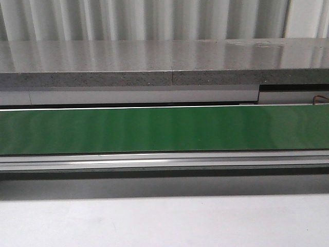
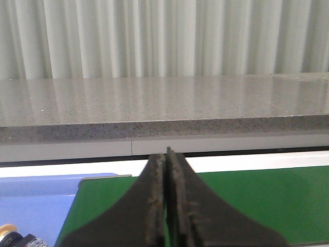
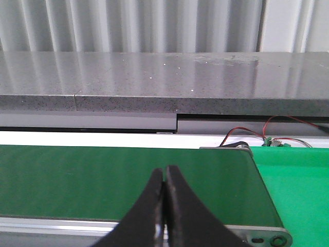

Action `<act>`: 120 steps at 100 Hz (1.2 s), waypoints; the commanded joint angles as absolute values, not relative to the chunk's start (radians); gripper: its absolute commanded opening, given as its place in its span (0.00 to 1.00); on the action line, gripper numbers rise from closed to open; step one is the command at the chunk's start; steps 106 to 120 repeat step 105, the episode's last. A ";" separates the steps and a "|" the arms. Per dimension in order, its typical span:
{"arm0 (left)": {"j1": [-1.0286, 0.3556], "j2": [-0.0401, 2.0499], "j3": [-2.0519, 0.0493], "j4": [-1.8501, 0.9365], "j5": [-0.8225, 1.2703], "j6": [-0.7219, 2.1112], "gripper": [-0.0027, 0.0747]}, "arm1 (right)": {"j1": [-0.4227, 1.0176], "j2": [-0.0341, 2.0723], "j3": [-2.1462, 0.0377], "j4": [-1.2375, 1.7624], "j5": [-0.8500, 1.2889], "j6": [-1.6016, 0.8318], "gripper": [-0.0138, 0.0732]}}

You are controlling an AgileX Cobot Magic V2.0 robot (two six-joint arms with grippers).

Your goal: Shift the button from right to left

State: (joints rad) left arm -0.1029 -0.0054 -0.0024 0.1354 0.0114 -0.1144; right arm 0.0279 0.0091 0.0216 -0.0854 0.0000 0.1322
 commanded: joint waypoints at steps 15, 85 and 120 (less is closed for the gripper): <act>-0.108 -0.040 0.022 0.126 -0.068 -0.121 0.01 | 0.025 -0.025 0.010 -0.071 -0.098 0.135 0.09; -0.108 -0.040 0.022 0.126 -0.068 -0.121 0.01 | 0.026 -0.025 0.010 -0.071 -0.119 0.135 0.09; -0.108 -0.040 0.022 0.126 -0.068 -0.121 0.01 | 0.026 -0.025 0.010 -0.071 -0.119 0.135 0.09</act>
